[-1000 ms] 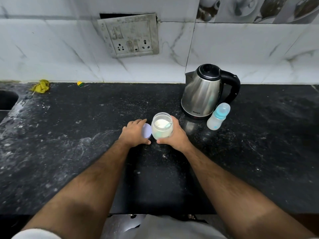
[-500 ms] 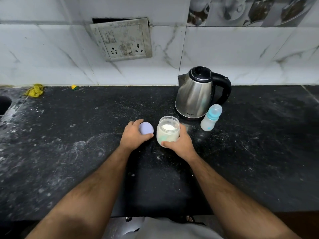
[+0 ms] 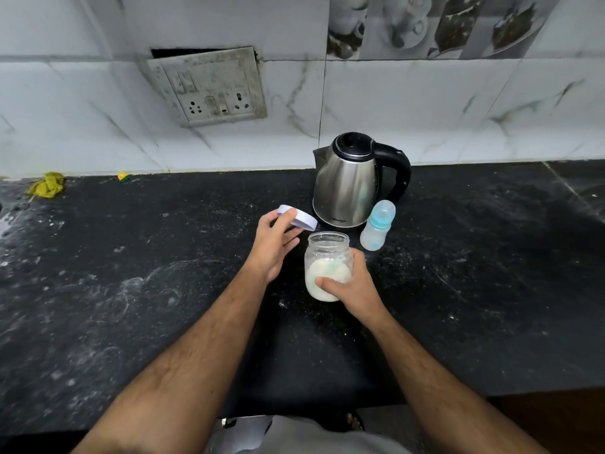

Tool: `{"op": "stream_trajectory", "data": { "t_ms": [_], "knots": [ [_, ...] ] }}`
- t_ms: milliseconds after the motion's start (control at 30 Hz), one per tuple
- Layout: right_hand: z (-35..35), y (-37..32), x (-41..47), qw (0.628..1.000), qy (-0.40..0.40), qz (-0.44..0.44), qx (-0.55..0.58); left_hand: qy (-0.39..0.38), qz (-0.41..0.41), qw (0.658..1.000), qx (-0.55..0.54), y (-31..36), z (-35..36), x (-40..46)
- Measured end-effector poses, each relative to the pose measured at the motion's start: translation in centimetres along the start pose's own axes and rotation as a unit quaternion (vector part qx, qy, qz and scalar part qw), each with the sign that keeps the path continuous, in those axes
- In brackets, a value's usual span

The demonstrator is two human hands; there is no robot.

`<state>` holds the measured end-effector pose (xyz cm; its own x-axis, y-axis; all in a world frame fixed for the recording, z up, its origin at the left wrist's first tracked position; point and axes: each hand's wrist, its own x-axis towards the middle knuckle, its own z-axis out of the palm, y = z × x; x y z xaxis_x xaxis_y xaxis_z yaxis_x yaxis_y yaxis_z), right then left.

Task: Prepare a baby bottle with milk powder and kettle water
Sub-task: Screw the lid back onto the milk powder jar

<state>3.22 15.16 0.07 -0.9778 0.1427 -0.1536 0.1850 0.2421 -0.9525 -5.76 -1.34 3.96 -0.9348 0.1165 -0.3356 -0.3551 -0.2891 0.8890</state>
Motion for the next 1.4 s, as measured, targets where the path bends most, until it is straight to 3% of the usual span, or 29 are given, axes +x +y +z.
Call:
{"op": "stream_trajectory", "data": {
  "t_ms": [233, 433, 667, 967, 1400],
  "knots": [
    [-1.6, -0.9, 0.9, 0.998, 0.012, -0.022, 0.053, -0.079, -0.005, 0.995, 0.066, 0.0, 1.9, -1.1],
    [-2.4, -1.5, 1.2, 0.997, -0.004, -0.049, 0.066, -0.102, 0.017, 0.984, 0.142, 1.1, 2.7, -1.4],
    [-2.8, -3.3, 0.7, 0.990, -0.059, -0.097, 0.084, -0.149, 0.028, 0.970, 0.192, 2.4, 3.5, -1.4],
    [-3.5, -3.6, 0.8, 0.975, -0.156, -0.117, 0.103, -0.146, 0.017, 0.972, 0.185, 2.7, 3.8, -1.5],
    [-3.4, -3.8, 0.6, 0.985, -0.131, -0.096, 0.052, -0.203, 0.040, 0.935, 0.289, 3.7, 2.8, -1.3]
  ]
}}
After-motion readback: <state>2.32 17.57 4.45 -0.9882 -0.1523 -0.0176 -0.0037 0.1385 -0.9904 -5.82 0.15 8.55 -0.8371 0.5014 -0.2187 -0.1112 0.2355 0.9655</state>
